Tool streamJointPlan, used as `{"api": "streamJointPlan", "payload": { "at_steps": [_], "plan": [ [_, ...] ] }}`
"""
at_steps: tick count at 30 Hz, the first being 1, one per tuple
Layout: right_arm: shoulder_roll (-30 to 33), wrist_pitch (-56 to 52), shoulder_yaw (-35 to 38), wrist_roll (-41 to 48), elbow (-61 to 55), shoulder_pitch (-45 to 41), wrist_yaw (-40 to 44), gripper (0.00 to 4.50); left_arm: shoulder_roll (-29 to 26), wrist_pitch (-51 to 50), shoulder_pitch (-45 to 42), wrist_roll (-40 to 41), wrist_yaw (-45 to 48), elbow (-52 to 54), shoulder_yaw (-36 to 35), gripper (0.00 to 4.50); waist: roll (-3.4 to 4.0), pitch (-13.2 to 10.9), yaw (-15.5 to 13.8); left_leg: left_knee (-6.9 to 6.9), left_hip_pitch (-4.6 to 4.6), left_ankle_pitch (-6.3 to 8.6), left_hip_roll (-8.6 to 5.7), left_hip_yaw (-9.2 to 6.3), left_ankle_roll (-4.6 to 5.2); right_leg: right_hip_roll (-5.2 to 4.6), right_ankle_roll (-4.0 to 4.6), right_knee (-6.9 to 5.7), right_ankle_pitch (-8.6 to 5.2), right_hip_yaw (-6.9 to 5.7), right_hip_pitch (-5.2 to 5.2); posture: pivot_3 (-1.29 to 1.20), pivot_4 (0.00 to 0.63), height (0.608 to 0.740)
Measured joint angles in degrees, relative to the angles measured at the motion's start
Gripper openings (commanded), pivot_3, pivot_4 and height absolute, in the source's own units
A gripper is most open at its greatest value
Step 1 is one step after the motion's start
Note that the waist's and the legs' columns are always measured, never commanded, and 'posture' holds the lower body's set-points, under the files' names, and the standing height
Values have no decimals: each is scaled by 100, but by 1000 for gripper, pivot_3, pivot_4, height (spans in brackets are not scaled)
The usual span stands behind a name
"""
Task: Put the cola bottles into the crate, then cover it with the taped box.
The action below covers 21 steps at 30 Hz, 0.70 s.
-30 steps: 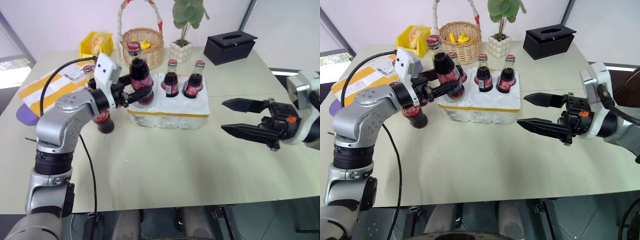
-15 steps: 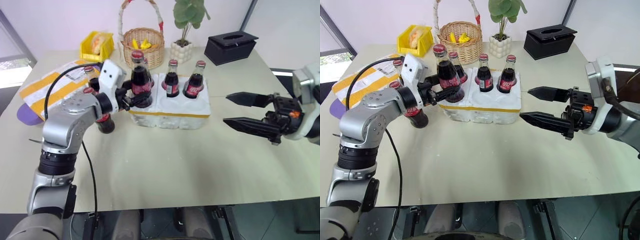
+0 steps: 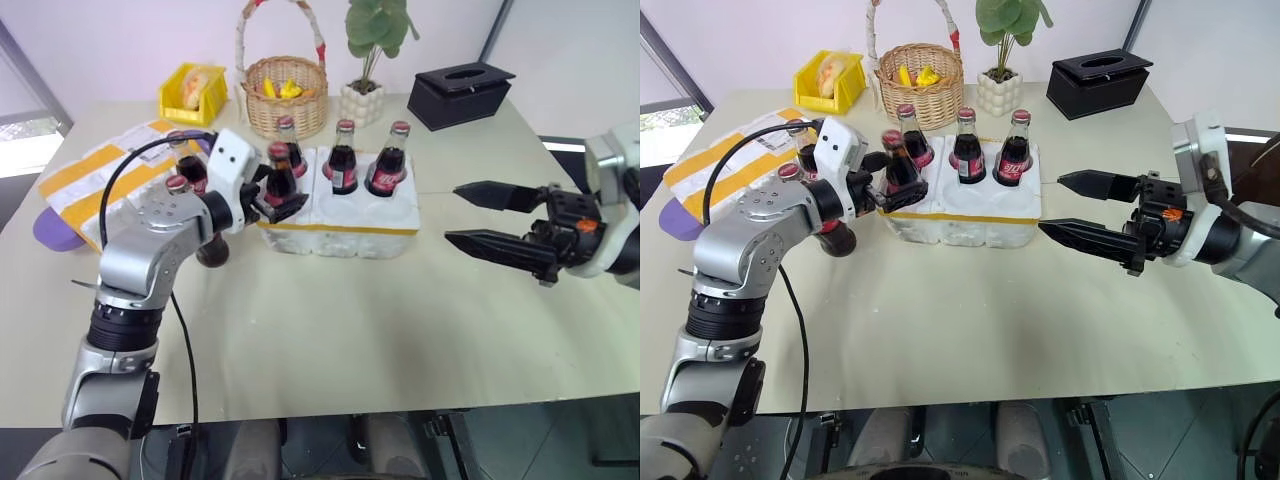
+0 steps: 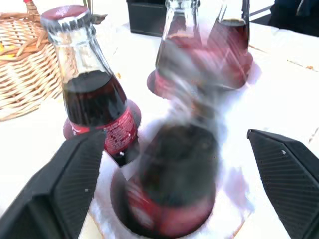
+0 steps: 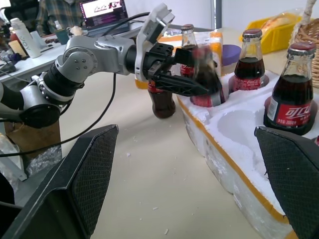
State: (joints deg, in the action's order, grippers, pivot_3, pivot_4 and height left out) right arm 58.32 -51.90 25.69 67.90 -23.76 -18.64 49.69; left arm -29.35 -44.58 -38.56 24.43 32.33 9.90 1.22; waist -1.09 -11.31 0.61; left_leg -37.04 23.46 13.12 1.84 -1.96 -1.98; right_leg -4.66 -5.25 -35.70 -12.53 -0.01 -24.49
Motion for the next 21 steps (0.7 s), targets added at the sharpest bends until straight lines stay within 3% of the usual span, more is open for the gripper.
{"api": "streamJointPlan", "payload": {
  "at_steps": [10, 16, 21],
  "plan": [
    [-33, 0, -21, 1, 0, -94, -18, 4500, -289, -5, 45, 379, 470, 364, -282, 4474, 0, 0, 3, -2, -1, 0, 0, 0, 0, 0, 0, -3, 0, 1, 0, 0, 150, 740],
    [-55, 0, -68, -15, 6, -100, 22, 4500, -964, -144, 354, 1028, 1146, 743, -843, 4474, 1, 0, 10, 0, -2, 0, 1, 1, 0, -1, 1, -2, -1, 0, 0, 0, 150, 740],
    [-56, 1, -100, -34, 40, -103, 108, 4500, -1790, -210, 1126, 1697, 1977, 1190, -1498, 4474, 0, 0, 10, 1, -2, 1, 2, 1, 0, -2, -3, 4, -4, 0, -1, 0, 150, 740]
  ]
}}
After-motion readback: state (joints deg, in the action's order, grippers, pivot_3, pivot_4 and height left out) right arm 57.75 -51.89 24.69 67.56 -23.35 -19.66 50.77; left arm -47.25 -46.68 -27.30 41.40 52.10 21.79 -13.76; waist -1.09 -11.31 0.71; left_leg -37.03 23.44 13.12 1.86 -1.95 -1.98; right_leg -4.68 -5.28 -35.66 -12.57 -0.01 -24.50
